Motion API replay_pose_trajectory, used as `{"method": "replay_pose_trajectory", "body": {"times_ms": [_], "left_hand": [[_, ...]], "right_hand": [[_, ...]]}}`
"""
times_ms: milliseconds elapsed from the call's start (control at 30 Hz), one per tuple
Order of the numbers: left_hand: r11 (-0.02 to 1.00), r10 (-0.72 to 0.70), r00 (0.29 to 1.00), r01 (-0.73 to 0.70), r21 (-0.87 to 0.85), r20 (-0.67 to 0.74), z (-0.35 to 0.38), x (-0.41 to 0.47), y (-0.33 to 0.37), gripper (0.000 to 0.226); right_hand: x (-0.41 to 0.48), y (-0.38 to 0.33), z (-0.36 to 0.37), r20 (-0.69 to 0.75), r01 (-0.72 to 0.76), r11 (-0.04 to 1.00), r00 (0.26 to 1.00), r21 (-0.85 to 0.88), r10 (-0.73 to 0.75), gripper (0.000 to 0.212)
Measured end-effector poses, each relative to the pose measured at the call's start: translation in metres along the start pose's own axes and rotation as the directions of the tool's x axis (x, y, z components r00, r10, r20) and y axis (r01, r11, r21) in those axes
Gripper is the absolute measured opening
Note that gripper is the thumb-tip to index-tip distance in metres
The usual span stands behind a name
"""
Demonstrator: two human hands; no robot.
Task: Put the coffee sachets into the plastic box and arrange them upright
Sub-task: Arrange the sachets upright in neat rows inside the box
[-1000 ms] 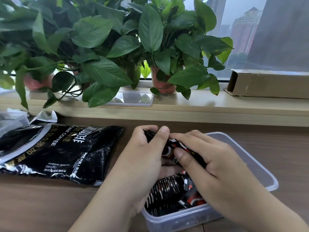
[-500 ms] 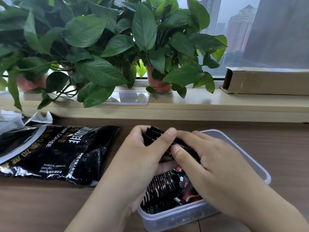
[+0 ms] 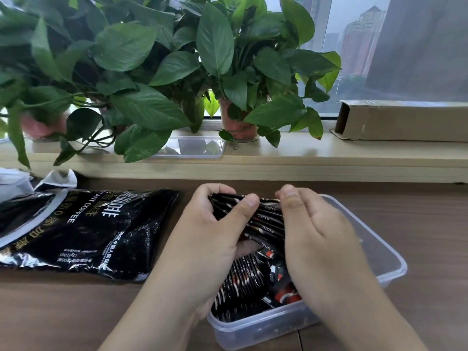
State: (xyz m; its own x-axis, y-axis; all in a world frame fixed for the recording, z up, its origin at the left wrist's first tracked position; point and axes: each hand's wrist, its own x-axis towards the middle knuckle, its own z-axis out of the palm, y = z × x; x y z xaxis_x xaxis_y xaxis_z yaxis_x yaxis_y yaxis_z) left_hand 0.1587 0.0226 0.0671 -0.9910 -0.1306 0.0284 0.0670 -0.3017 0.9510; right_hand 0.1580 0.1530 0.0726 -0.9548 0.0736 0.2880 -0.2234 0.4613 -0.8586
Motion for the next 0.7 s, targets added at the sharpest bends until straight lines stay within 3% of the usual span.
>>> {"method": "replay_pose_trajectory", "body": {"times_ms": [167,233,333,467,700], "left_hand": [[0.999,0.015,0.995,-0.012,0.038,-0.096,0.003,0.000,0.000,0.025],[1.000,0.003,0.992,-0.002,0.009,-0.122,0.004,0.000,0.002,0.027],[0.998,-0.031,0.994,0.024,-0.063,-0.106,0.005,0.000,0.005,0.028],[0.992,-0.063,0.995,0.054,-0.116,-0.075,0.004,-0.002,0.008,0.026],[0.995,-0.052,0.999,0.051,-0.084,-0.013,0.004,-0.004,0.007,0.032]], "right_hand": [[-0.006,0.000,0.011,0.137,0.019,1.000,0.990,0.022,-0.022,0.051],[-0.005,0.003,0.013,0.123,0.082,0.997,0.989,-0.006,-0.081,0.041],[-0.001,0.007,0.016,0.072,0.185,0.982,0.981,-0.037,-0.182,0.029],[0.000,0.014,0.021,-0.097,0.346,0.928,0.928,-0.141,-0.360,0.034],[0.002,0.012,0.017,-0.288,0.353,0.932,0.887,-0.086,-0.362,0.028]]}}
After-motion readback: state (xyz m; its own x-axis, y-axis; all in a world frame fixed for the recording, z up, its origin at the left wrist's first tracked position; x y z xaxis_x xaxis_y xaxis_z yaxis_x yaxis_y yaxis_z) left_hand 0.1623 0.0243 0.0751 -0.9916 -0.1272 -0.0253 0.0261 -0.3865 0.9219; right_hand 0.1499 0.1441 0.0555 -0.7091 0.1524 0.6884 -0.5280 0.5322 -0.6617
